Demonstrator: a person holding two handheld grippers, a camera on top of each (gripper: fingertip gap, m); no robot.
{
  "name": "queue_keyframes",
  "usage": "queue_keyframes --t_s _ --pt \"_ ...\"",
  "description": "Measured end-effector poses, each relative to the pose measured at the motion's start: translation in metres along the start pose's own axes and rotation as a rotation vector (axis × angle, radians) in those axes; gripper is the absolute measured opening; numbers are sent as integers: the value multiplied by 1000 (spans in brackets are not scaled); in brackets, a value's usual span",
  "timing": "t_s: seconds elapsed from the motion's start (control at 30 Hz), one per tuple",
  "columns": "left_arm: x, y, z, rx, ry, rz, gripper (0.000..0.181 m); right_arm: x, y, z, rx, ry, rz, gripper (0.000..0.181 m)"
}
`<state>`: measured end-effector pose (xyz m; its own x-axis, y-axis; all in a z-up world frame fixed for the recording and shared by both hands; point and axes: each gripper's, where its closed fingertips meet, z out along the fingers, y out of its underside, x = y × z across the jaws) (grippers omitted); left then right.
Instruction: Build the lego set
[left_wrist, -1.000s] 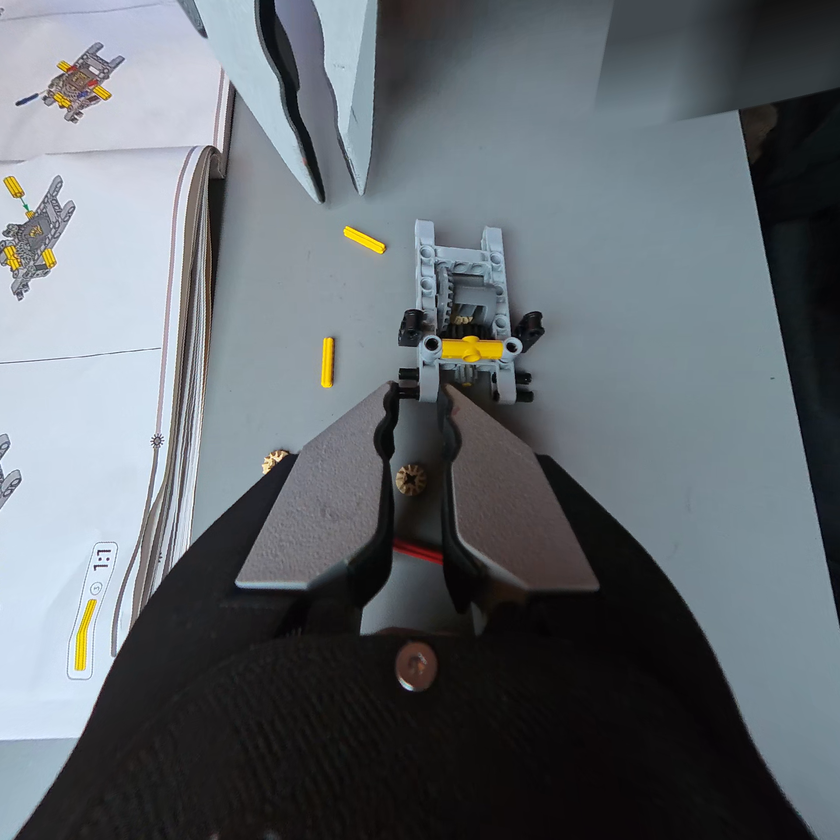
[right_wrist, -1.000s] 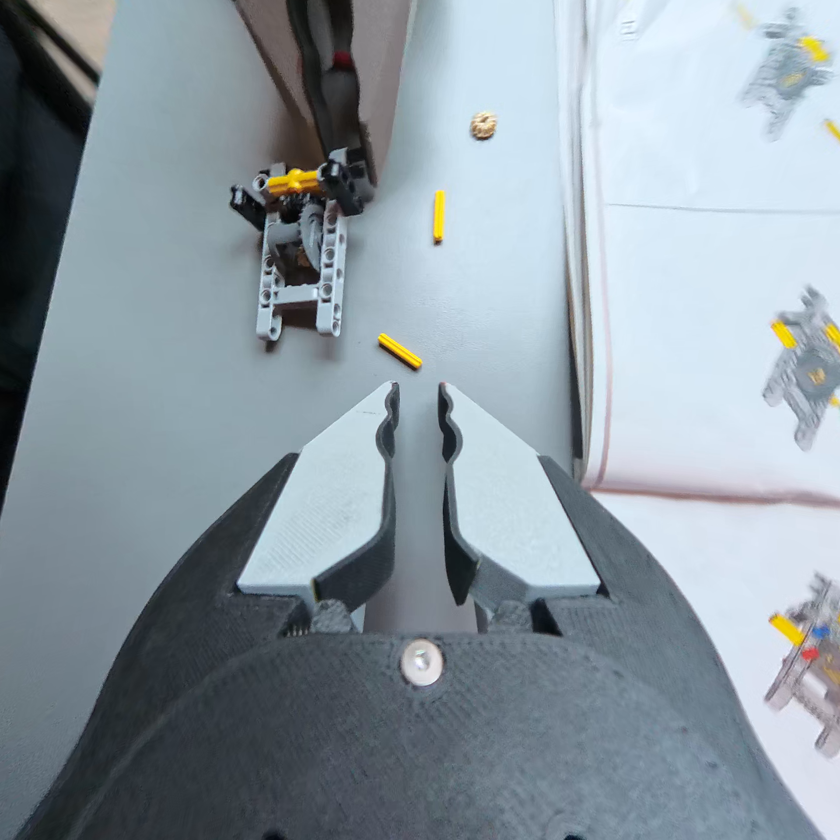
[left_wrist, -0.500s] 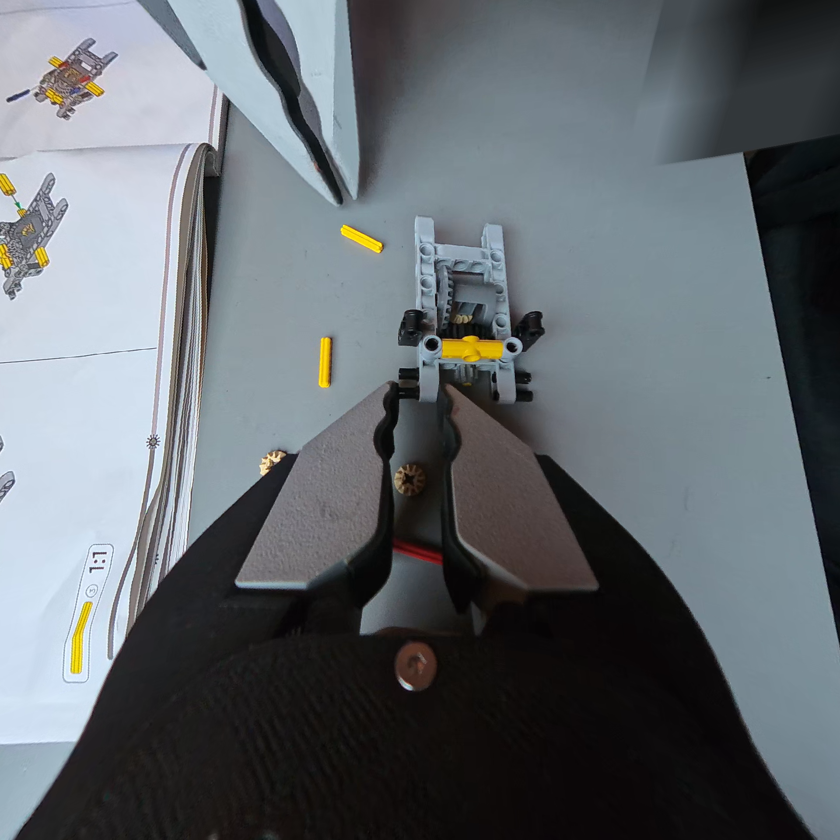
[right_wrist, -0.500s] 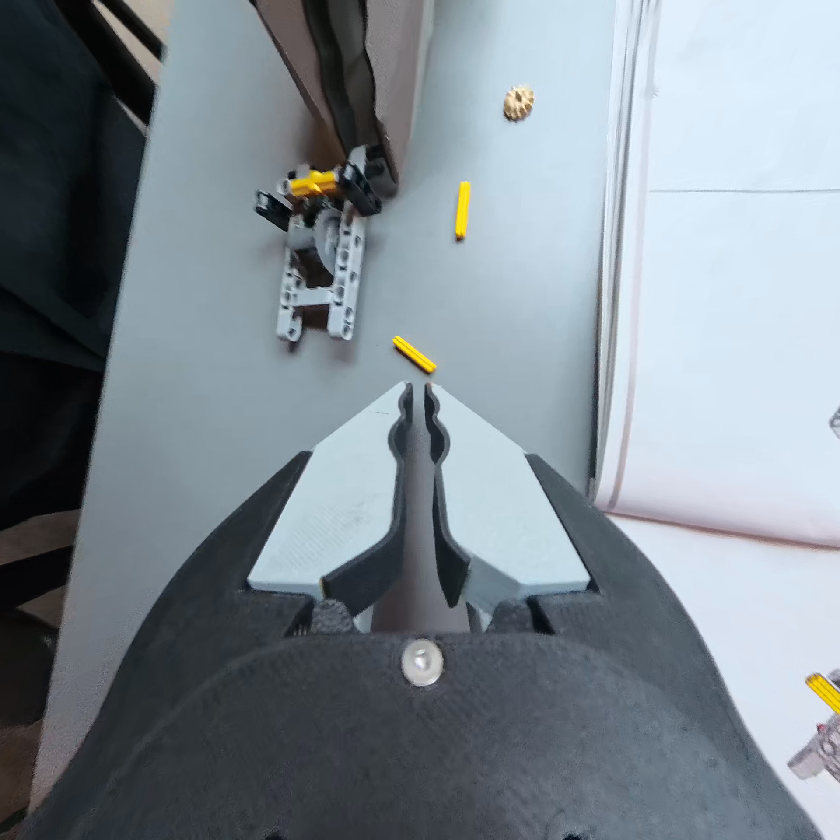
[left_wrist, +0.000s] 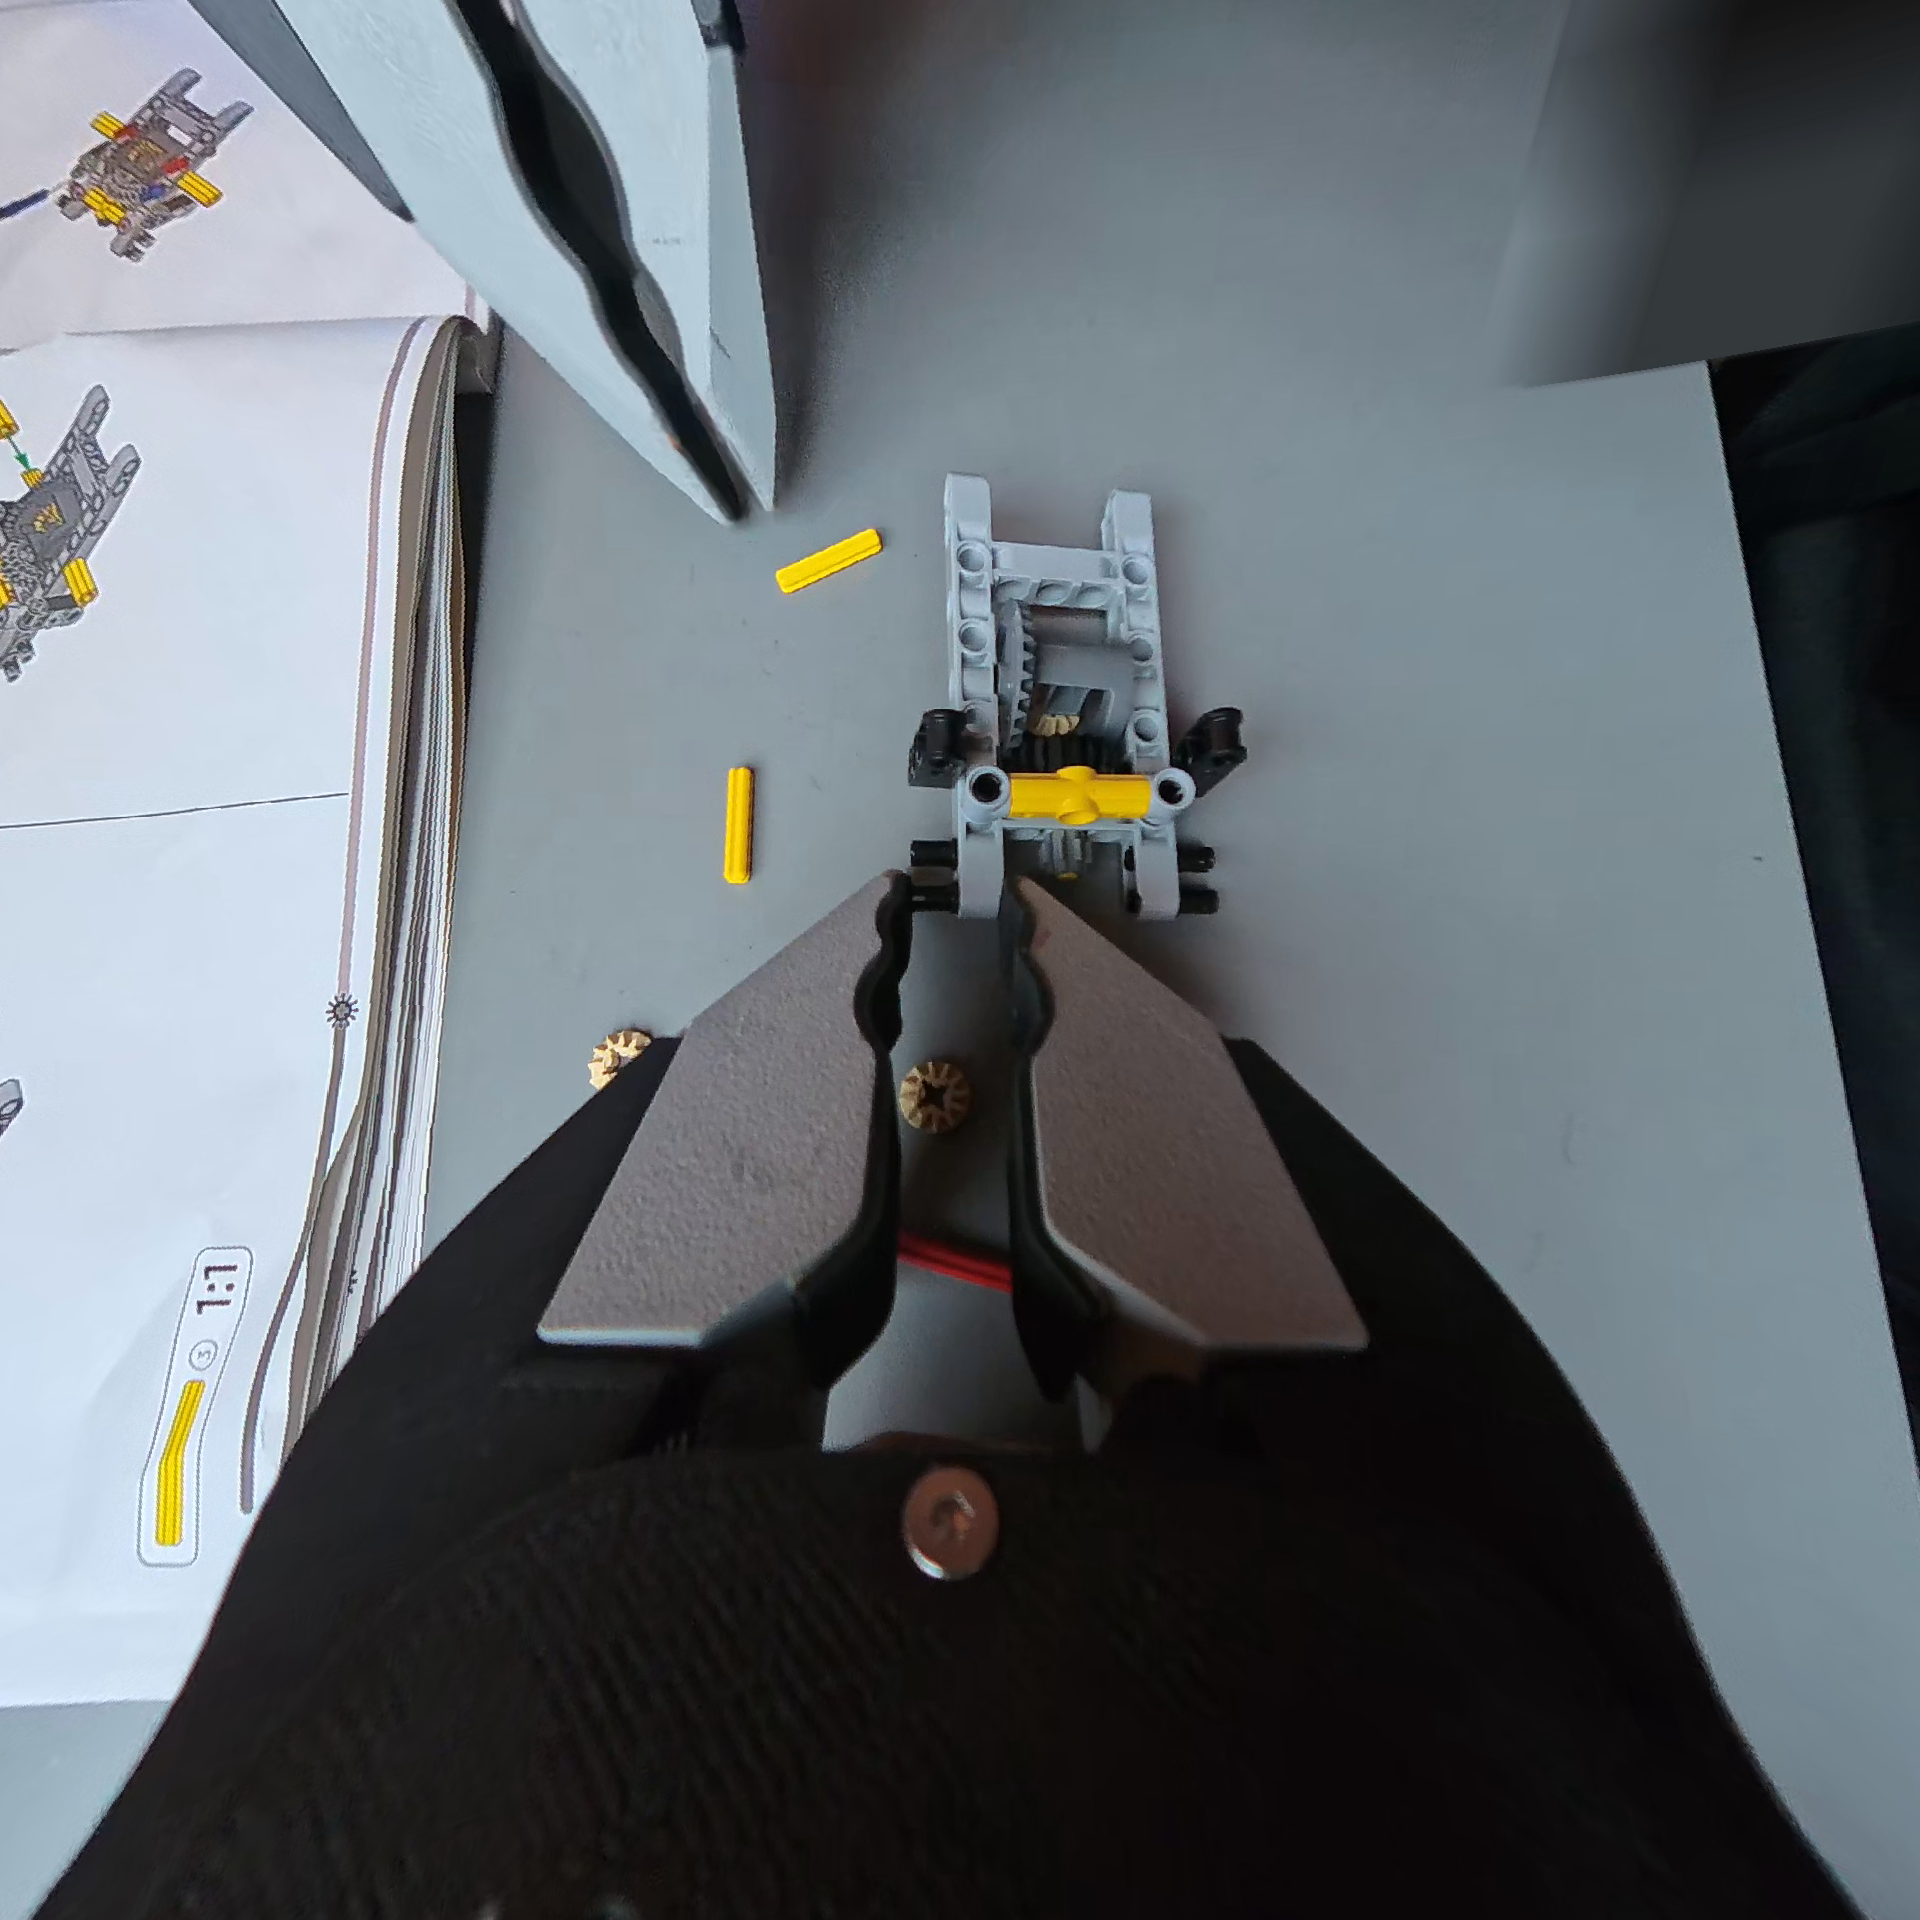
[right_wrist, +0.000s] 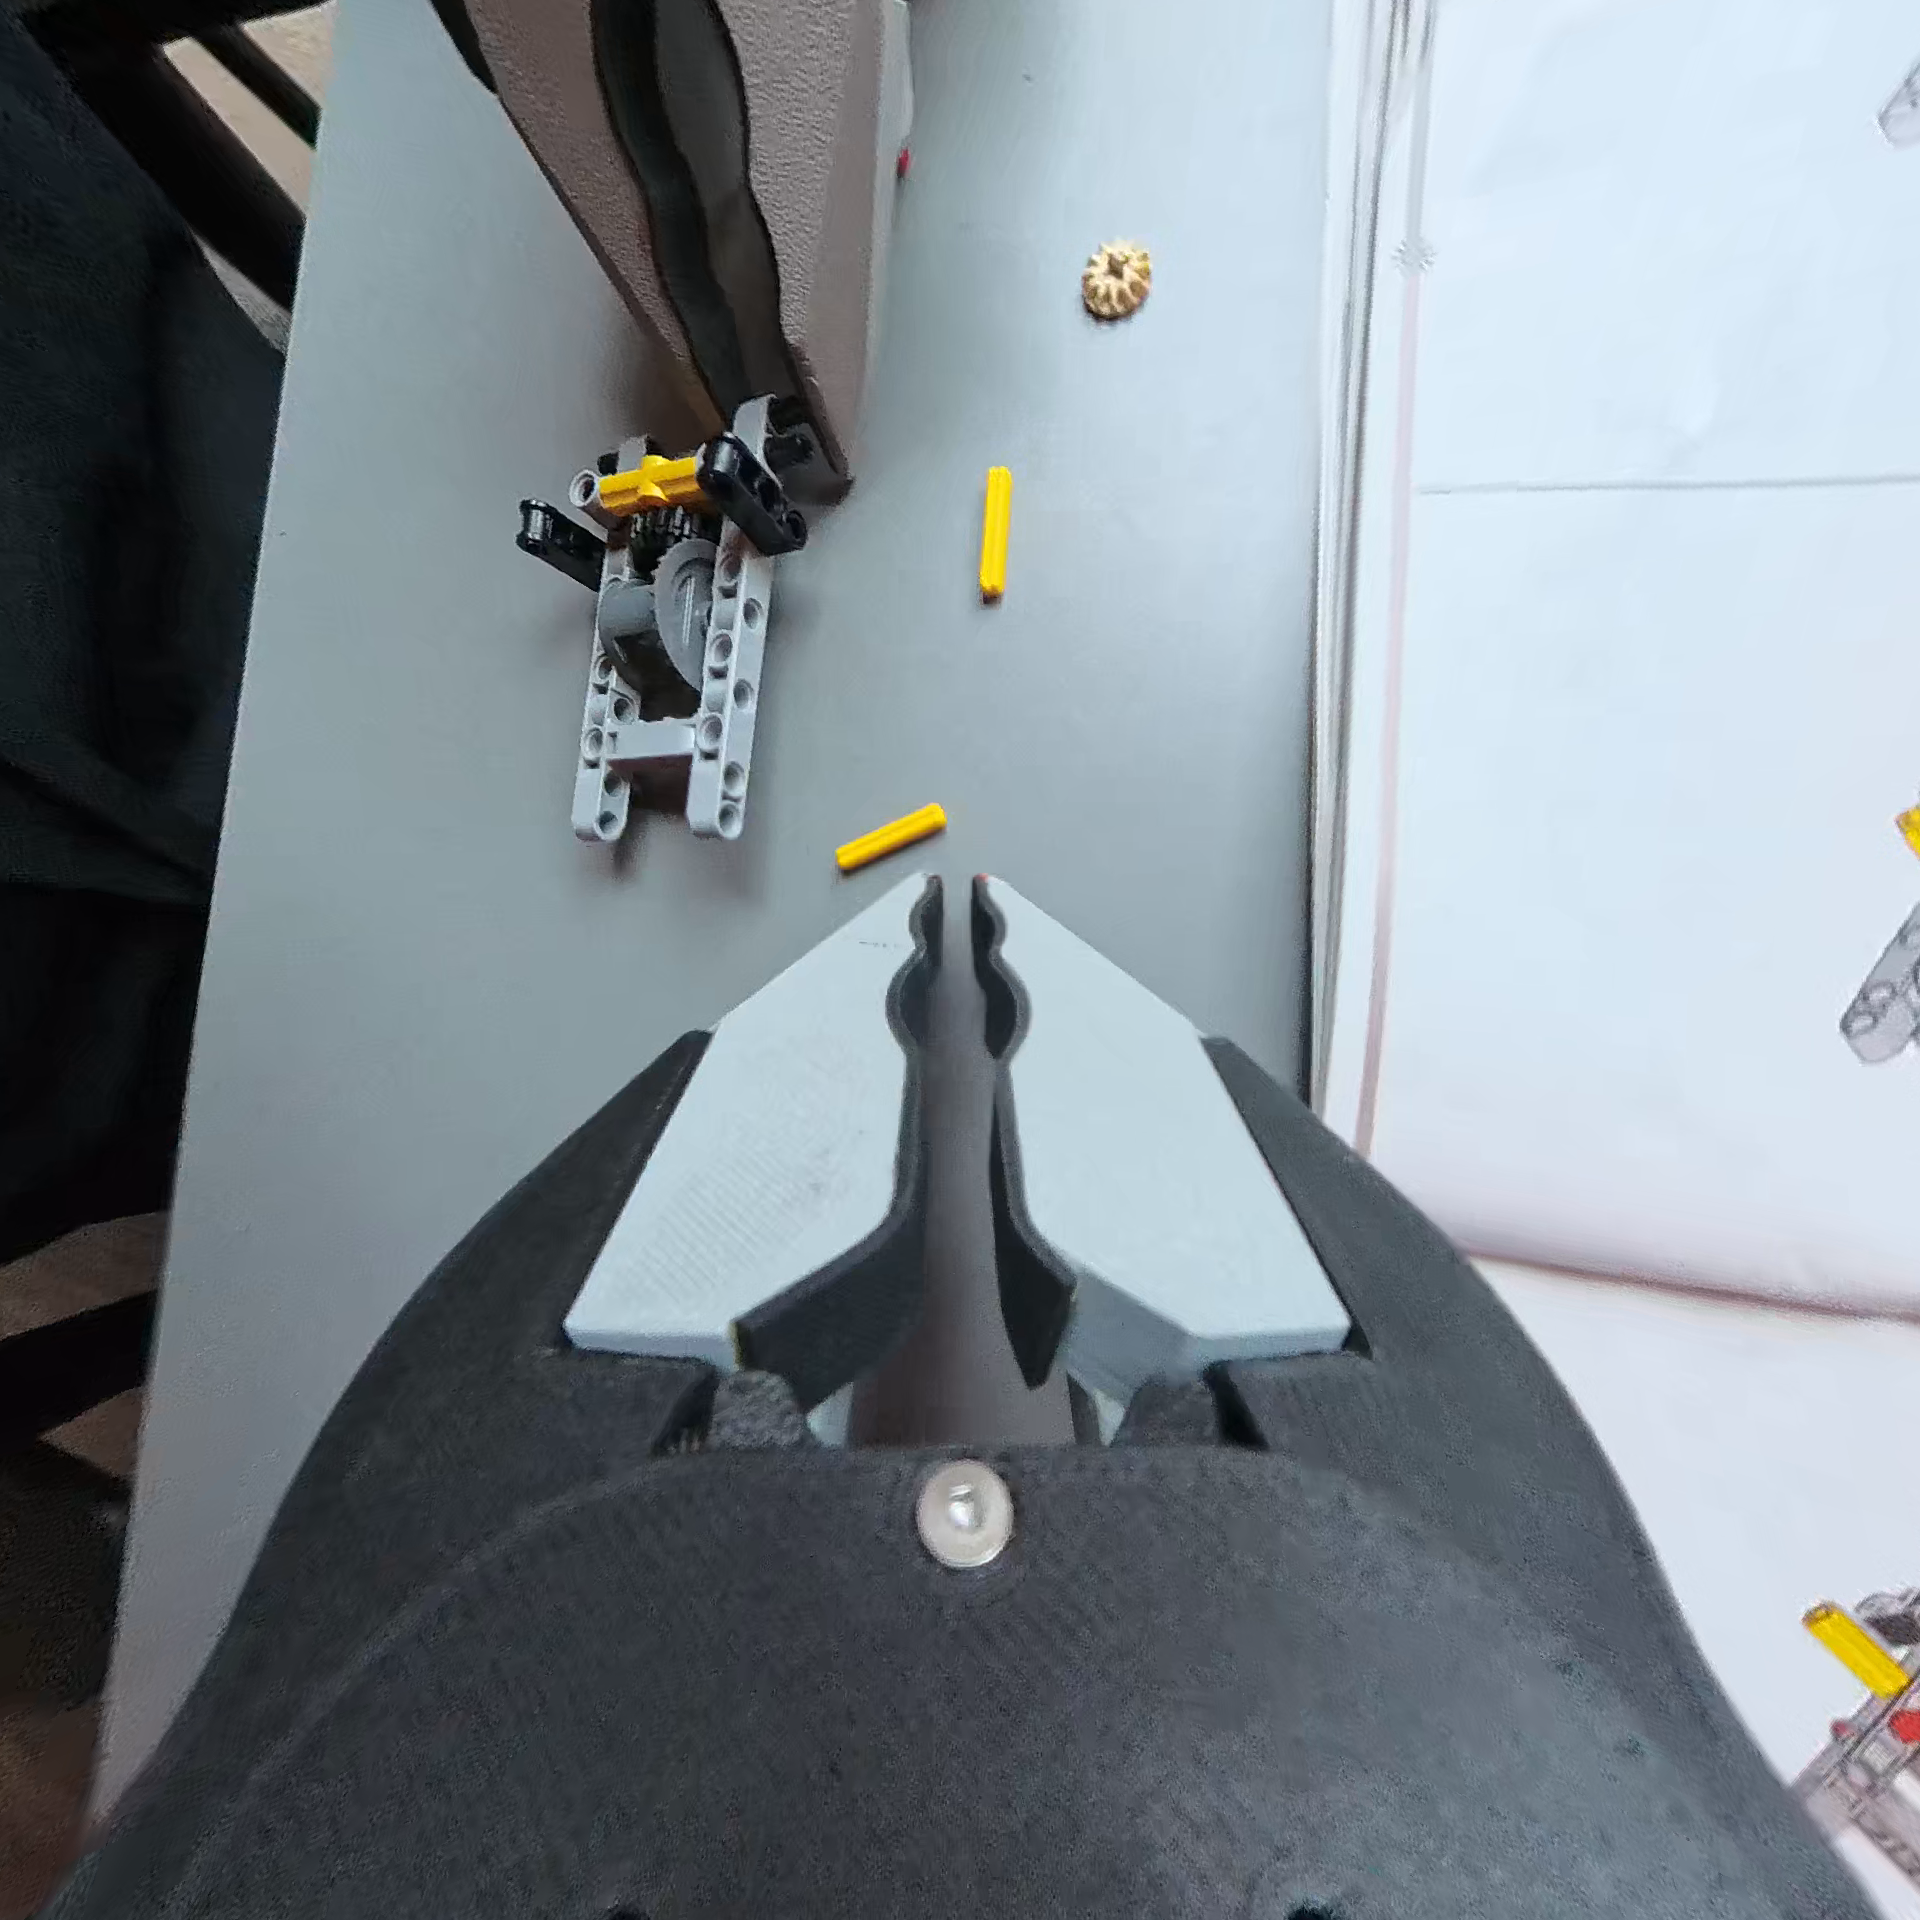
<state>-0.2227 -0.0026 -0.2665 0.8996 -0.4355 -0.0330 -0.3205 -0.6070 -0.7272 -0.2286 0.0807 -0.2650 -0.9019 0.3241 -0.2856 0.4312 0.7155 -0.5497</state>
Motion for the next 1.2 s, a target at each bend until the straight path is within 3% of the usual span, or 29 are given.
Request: queue_keyframes --t_s 0.07,0.3,0.37,0.43,0.73,0.87,1.2 --pt "0 0 0 0 1 2 14 -1 0 -2 -10 -20 59 7" --pt "0 0 0 0 -1 5 14 -3 -17 -1 46 3 359 0" --pt "0 0 0 0 -6 9 14 -1 -17 -4 44 72 393 0" --pt "0 0 0 1 -8 13 14 1 -11 -3 10 148 400 14" --pt "-1 -2 2 0 20 8 14 10 1 -9 -22 138 20 16" --pt "-2 -3 3 -1 37 11 14 11 5 -10 -41 89 -14 17" --pt "-4 -2 2 2 77 70 14 -8 3 -5 88 76 -124 20"
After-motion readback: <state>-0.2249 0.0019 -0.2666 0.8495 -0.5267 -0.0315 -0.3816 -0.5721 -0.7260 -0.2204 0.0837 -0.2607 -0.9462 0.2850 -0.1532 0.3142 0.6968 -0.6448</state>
